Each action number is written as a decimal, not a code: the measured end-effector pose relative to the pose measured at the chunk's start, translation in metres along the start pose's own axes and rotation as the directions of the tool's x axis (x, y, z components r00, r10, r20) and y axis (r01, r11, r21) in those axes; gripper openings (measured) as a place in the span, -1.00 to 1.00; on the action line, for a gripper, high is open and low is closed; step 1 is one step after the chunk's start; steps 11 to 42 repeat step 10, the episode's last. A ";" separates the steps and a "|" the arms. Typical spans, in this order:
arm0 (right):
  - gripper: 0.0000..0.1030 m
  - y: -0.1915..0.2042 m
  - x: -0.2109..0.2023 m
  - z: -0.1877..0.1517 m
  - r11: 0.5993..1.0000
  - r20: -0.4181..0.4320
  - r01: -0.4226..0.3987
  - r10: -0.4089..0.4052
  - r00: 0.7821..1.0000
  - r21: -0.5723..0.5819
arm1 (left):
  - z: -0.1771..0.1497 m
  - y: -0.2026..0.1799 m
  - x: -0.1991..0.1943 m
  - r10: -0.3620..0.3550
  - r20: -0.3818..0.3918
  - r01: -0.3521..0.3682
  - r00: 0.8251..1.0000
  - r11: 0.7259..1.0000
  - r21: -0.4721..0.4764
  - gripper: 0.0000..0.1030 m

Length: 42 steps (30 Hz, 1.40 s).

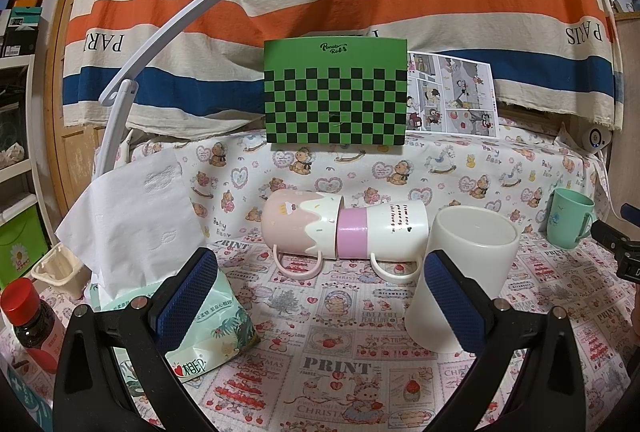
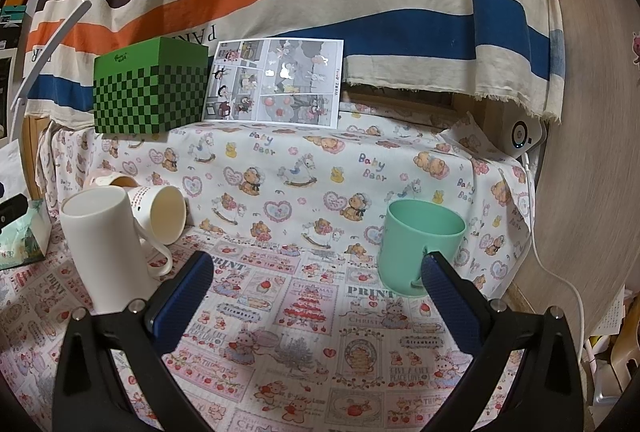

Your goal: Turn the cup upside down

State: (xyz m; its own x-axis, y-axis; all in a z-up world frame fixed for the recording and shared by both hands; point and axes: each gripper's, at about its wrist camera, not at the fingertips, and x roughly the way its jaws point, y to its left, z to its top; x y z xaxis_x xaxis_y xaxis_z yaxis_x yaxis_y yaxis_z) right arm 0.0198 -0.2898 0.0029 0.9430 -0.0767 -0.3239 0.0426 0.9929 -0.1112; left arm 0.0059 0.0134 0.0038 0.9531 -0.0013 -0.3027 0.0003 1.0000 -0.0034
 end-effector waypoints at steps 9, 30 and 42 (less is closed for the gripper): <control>1.00 0.000 0.000 0.000 1.000 -0.001 0.001 -0.001 1.000 0.001 | 0.000 0.000 0.000 0.000 0.000 0.000 1.000 1.000 0.000 0.99; 1.00 0.000 0.000 0.000 1.000 -0.001 0.001 -0.001 1.000 0.001 | 0.000 0.000 0.000 0.000 0.000 0.000 1.000 1.000 0.000 0.99; 1.00 0.000 0.000 0.000 1.000 -0.001 0.001 -0.001 1.000 0.001 | 0.000 0.000 0.000 0.000 0.000 0.000 1.000 1.000 0.000 0.99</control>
